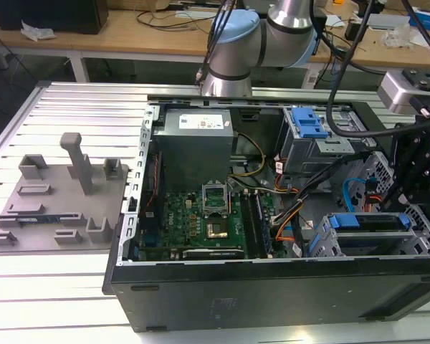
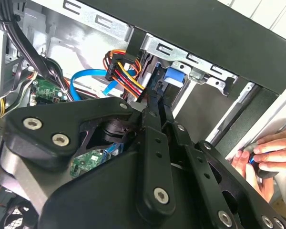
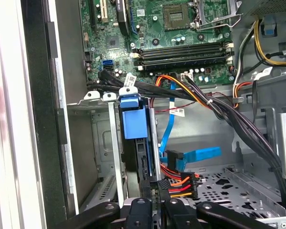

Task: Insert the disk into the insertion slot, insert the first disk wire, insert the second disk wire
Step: 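Insert the first disk wire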

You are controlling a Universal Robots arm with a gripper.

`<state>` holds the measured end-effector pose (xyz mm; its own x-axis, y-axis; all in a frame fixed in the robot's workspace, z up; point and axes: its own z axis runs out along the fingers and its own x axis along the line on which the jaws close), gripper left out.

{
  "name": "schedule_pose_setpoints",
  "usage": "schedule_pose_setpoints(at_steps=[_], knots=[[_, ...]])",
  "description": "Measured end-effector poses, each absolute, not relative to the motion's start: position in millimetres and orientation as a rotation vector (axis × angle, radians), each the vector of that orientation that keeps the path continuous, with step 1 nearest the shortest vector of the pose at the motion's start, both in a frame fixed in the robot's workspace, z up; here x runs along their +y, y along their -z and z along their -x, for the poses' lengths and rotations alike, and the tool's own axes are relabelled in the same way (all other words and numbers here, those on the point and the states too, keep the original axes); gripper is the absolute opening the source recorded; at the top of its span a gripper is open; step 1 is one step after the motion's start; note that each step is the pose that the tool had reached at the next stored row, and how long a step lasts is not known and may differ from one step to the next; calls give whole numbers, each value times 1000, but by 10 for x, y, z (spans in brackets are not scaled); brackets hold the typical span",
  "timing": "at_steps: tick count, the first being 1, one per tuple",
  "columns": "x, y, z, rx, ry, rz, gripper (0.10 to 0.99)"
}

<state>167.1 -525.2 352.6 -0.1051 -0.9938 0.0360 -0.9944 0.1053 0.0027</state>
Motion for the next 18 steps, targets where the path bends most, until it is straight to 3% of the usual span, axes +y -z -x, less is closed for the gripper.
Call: schedule_pose_setpoints(at_steps=[18], knots=[[-5268,-3472,-1671,-2313,-34,-2083,169]])
